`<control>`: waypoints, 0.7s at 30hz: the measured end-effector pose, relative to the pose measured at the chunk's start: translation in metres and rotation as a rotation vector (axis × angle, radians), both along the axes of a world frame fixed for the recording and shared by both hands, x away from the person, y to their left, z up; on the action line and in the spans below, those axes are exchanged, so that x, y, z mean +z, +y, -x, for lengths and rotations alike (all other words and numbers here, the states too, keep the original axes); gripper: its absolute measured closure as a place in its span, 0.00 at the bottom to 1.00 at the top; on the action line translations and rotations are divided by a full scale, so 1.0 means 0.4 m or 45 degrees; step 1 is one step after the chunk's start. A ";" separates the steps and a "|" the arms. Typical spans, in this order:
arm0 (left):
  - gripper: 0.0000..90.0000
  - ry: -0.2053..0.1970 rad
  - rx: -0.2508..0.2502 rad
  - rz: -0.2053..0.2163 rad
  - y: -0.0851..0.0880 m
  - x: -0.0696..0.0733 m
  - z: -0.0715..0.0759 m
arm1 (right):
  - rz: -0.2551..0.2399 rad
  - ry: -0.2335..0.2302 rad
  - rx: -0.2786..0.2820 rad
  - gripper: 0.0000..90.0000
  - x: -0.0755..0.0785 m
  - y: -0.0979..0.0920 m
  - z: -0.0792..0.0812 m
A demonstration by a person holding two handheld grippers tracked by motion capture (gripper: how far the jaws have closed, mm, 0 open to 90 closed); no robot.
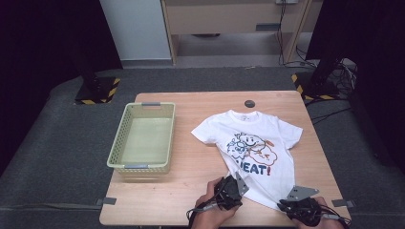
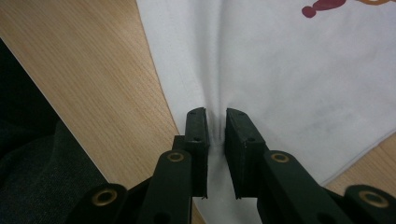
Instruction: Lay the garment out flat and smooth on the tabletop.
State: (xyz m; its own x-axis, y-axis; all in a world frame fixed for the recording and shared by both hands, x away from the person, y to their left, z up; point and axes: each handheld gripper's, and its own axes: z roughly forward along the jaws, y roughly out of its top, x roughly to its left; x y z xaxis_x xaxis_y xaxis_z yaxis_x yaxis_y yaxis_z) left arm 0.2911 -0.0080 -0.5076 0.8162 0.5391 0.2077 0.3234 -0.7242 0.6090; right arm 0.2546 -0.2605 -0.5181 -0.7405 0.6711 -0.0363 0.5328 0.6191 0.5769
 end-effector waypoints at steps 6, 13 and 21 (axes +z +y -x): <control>0.55 -0.031 -0.023 0.060 -0.008 0.033 0.017 | 0.004 -0.004 0.003 0.88 0.000 0.000 0.001; 0.57 -0.013 -0.082 -0.003 -0.036 0.008 0.034 | 0.003 -0.003 0.000 0.87 0.000 -0.003 0.001; 0.66 0.058 -0.004 0.014 0.000 -0.024 -0.009 | -0.007 0.010 -0.016 0.85 0.000 -0.011 -0.003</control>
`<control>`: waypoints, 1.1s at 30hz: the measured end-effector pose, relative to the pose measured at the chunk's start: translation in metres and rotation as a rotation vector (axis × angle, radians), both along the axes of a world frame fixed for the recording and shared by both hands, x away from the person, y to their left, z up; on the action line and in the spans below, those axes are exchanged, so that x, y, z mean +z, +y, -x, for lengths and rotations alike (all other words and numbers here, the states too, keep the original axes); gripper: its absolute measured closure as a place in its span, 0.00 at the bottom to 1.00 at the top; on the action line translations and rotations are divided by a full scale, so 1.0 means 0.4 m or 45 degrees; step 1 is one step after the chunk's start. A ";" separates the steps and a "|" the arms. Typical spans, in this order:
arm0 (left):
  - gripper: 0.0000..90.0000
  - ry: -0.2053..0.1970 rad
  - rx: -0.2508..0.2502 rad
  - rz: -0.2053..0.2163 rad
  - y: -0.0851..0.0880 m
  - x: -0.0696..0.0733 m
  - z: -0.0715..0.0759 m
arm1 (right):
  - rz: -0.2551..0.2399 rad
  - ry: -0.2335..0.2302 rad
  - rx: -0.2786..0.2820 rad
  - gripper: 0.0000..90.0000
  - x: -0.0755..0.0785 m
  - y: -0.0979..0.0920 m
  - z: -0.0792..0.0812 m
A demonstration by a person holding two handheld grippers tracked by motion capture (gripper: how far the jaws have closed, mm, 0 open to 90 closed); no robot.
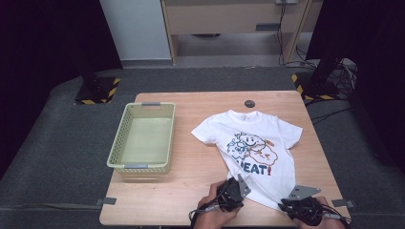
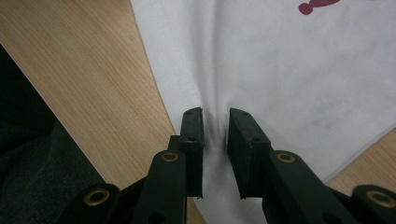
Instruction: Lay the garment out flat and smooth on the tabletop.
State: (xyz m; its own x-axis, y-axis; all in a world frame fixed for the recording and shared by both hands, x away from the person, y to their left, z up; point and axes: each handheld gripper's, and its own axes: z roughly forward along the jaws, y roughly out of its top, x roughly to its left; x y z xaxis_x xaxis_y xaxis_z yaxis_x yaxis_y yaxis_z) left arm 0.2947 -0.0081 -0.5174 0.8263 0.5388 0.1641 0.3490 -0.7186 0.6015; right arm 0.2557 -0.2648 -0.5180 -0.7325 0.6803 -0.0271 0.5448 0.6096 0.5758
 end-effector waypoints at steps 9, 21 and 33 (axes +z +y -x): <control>0.93 -0.007 0.020 0.026 0.022 0.000 -0.021 | 0.009 -0.001 -0.002 0.85 0.001 0.000 0.000; 0.94 0.010 0.097 0.061 0.171 0.081 -0.033 | 0.017 -0.012 -0.051 0.84 0.001 -0.008 -0.003; 0.94 0.156 0.056 0.065 0.263 0.059 0.051 | 0.047 0.038 -0.078 0.97 0.008 -0.004 -0.006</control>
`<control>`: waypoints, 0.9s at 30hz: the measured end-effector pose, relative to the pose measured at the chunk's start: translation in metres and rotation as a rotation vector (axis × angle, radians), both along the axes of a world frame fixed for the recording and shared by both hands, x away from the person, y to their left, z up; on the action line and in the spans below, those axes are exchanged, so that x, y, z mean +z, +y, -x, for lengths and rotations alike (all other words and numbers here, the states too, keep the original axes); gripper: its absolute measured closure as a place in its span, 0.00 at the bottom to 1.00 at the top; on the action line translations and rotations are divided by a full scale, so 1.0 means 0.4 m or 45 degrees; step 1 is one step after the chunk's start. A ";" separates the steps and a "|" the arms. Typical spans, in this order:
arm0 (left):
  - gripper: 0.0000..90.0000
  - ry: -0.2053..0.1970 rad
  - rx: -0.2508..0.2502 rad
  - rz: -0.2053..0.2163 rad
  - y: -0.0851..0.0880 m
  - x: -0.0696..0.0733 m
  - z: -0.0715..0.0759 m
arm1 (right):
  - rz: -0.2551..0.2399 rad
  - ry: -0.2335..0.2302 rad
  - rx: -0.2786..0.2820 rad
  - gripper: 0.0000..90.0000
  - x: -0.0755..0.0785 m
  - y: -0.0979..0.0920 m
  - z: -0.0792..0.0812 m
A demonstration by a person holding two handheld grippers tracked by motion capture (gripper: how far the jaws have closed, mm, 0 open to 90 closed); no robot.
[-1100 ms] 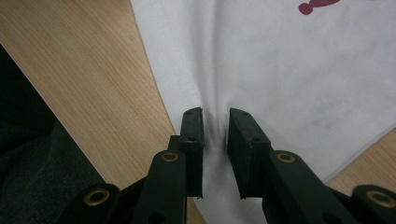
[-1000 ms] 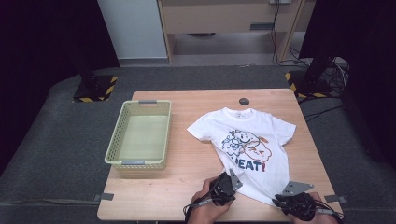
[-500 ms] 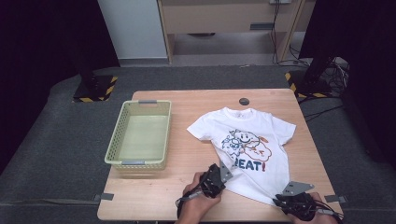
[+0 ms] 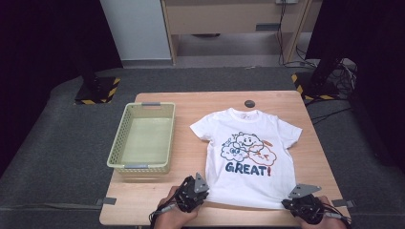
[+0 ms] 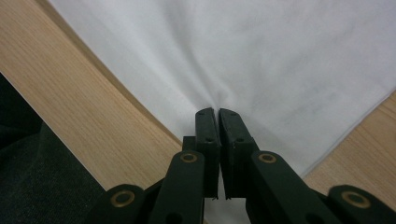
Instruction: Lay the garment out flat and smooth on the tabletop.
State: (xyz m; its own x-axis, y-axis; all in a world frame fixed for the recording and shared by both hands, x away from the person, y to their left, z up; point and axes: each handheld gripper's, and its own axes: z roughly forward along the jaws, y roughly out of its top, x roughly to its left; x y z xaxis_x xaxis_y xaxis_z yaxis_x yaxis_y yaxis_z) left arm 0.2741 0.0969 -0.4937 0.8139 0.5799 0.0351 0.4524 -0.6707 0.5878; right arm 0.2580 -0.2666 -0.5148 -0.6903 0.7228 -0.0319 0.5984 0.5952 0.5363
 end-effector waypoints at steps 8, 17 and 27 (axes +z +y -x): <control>0.94 0.008 -0.066 0.028 -0.051 -0.004 0.042 | 0.005 0.022 -0.046 0.97 0.006 -0.049 0.004; 0.92 -0.019 -0.102 0.035 -0.061 0.011 0.097 | 0.011 0.019 -0.036 0.96 0.015 -0.065 0.007; 0.36 -0.208 -0.001 0.003 -0.074 0.052 0.031 | -0.159 -0.103 -0.151 0.35 0.077 -0.101 -0.050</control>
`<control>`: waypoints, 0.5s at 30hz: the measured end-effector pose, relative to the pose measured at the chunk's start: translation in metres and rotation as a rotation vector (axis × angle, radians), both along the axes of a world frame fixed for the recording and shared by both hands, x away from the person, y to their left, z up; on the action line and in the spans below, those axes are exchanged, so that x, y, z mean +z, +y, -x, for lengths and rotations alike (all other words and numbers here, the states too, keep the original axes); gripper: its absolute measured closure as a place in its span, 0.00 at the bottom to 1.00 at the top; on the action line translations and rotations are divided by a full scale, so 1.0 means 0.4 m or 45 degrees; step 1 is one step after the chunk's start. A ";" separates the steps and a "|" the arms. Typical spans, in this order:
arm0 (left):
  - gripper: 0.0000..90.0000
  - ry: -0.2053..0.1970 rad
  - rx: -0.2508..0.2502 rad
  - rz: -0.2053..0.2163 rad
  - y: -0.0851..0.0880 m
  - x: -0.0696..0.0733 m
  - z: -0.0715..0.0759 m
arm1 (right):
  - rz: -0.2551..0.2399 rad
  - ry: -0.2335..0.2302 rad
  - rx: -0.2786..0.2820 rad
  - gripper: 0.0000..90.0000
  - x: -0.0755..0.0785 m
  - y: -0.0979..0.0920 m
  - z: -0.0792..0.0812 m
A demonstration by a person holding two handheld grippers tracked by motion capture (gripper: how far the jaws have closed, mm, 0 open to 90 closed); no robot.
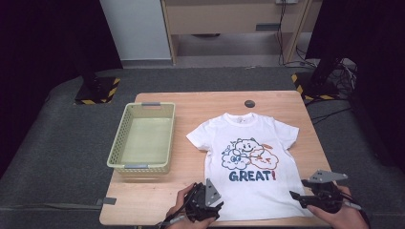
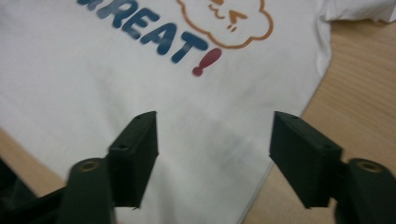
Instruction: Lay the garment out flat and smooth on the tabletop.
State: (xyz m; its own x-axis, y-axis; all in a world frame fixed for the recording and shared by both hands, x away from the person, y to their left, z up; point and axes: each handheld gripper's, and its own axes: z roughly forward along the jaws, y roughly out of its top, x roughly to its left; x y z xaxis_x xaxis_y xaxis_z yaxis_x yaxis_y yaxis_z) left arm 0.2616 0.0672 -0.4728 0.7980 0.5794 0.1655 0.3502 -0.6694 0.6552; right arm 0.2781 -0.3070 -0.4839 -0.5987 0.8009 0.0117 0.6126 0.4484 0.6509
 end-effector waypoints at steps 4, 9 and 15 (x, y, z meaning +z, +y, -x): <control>0.34 0.031 0.053 0.049 -0.012 -0.030 -0.077 | 0.061 -0.020 -0.058 0.17 -0.013 -0.004 -0.072; 0.25 0.054 0.066 0.066 -0.029 -0.075 -0.146 | 0.029 -0.012 -0.081 0.07 -0.025 -0.006 -0.155; 0.16 0.107 0.040 0.121 -0.037 -0.105 -0.169 | -0.036 0.020 -0.154 0.13 -0.024 -0.028 -0.240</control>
